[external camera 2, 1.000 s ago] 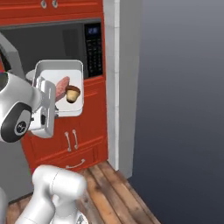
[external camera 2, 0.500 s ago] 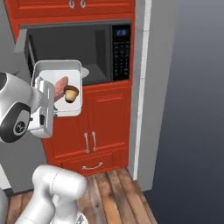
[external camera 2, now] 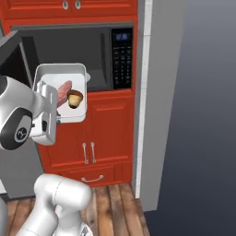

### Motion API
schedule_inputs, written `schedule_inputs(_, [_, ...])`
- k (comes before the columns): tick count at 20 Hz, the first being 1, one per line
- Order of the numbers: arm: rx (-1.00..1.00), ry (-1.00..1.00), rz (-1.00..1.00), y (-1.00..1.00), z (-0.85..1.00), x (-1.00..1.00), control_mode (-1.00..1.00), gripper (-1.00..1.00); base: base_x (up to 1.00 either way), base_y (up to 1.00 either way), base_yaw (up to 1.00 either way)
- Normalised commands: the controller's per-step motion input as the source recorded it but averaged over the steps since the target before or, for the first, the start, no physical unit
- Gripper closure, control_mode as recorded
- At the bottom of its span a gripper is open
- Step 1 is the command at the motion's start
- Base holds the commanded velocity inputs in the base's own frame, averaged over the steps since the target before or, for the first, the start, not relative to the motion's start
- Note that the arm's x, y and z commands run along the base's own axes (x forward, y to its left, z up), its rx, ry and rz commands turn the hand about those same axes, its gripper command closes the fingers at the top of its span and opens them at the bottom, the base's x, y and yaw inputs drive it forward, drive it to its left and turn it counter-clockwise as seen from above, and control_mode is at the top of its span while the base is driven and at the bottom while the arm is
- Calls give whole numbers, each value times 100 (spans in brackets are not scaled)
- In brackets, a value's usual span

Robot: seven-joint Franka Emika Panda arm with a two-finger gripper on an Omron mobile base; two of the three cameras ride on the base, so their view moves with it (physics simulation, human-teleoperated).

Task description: Place the tupperware containing the steak and mushroom meal in the microwave. Close the microwave door and press the start button to reheat the meal.

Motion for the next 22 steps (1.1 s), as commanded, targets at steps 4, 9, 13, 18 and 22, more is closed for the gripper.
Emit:
schedule_inputs(4, [0, 0, 0, 0, 0, 0, 100, 100, 35, -42, 33])
schedule_inputs(9, [0, 0, 0, 0, 0, 0, 100, 100, 39, -38, 37])
schedule_inputs(13, [0, 0, 0, 0, 0, 0, 100, 100, 38, -38, 38])
schedule_inputs(18, [0, 0, 0, 0, 0, 0, 100, 100, 39, -36, 37])
schedule_inputs(22, [0, 0, 0, 0, 0, 0, 100, 100, 37, -33, 35])
